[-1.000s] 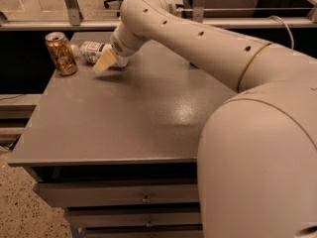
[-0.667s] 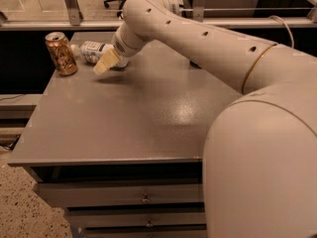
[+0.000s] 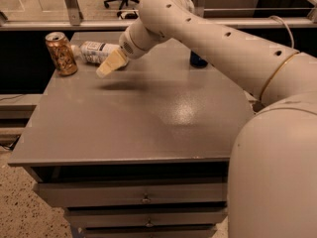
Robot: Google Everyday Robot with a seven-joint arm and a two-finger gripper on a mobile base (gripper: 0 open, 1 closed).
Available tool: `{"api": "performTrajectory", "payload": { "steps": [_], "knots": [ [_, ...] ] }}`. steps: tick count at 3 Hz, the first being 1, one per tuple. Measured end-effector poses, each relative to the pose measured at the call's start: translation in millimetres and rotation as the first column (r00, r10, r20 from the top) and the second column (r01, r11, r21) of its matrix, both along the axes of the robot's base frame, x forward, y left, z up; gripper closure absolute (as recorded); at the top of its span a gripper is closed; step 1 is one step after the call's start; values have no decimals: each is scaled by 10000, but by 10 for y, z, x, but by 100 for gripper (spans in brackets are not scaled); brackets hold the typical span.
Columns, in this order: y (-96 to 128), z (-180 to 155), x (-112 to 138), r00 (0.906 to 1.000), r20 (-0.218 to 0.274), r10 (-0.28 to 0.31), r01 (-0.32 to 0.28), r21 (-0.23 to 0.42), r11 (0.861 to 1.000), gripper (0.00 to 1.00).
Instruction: Move blue plastic bottle near orange can
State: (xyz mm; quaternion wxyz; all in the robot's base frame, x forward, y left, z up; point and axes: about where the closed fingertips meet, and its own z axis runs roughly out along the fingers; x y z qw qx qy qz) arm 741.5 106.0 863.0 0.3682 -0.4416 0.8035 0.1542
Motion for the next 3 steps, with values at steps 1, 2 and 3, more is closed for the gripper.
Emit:
{"api": "performTrajectory", "payload": {
  "steps": [1, 2, 3],
  "knots": [
    [72, 1, -144, 9971, -273, 704, -695, 316, 9971, 0],
    [236, -32, -268, 9876, -513, 1484, -1448, 672, 9872, 0],
    [376, -25, -375, 9757, -609, 2104, -2040, 964, 9742, 0]
  ]
}}
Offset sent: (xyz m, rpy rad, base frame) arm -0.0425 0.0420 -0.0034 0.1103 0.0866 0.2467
